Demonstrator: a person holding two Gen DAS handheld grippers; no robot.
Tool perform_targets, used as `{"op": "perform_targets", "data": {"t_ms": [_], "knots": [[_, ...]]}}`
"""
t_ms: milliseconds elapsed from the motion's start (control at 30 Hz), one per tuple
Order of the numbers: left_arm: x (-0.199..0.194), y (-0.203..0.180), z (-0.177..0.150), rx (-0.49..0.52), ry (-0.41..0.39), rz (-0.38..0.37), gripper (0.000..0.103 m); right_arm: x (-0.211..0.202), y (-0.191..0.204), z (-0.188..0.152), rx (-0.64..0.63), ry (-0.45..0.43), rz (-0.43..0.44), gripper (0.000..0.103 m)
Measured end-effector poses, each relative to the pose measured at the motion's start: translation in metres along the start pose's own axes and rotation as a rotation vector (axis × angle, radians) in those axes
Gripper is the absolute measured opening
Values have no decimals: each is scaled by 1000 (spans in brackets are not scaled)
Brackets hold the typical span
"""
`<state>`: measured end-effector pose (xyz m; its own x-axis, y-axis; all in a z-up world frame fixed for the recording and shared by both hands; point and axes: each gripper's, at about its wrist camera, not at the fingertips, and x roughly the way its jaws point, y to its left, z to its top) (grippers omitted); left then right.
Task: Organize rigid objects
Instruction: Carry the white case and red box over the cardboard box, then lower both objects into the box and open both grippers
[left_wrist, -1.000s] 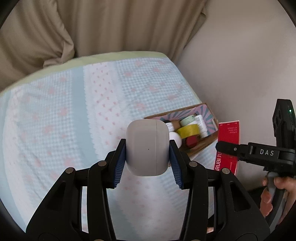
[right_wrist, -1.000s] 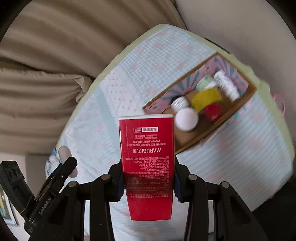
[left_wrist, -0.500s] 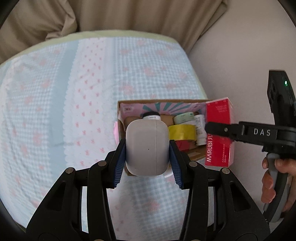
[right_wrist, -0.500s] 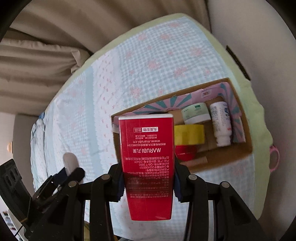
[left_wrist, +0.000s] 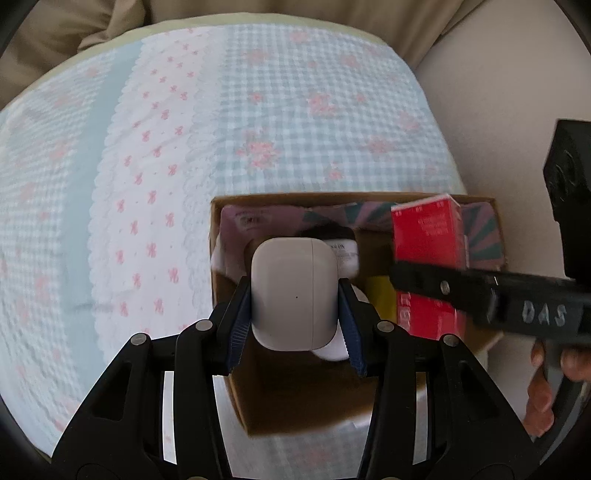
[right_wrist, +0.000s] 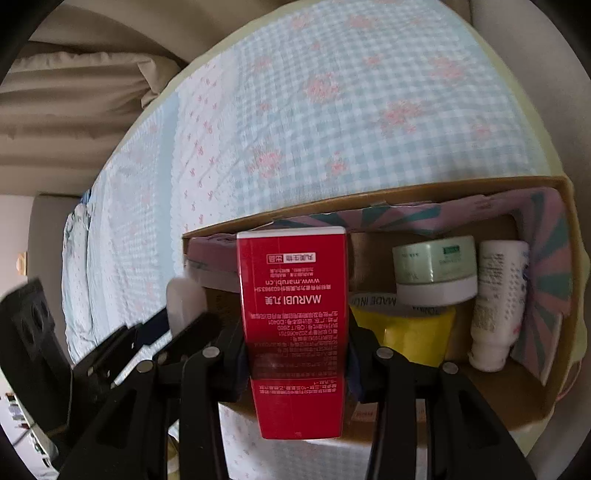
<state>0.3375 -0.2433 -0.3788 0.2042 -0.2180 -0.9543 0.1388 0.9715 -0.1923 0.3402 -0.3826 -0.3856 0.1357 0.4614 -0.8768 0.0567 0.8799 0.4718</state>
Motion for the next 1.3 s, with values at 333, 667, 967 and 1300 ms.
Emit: {"op": "perform_targets", "data": {"t_ms": [333, 667, 967, 1300], "knots": [[12, -5, 9, 75, 36, 19, 69, 11, -1, -6, -71, 64, 7, 45], [-12, 22, -6, 4, 20, 4, 103, -20, -39, -17, -14, 22, -88, 103], [-28, 8, -11, 46, 10, 9, 103, -34, -35, -28, 11, 2, -106, 103], [-67, 8, -18, 56, -43, -2, 103, -54, -17, -42, 22, -28, -125, 103]]}}
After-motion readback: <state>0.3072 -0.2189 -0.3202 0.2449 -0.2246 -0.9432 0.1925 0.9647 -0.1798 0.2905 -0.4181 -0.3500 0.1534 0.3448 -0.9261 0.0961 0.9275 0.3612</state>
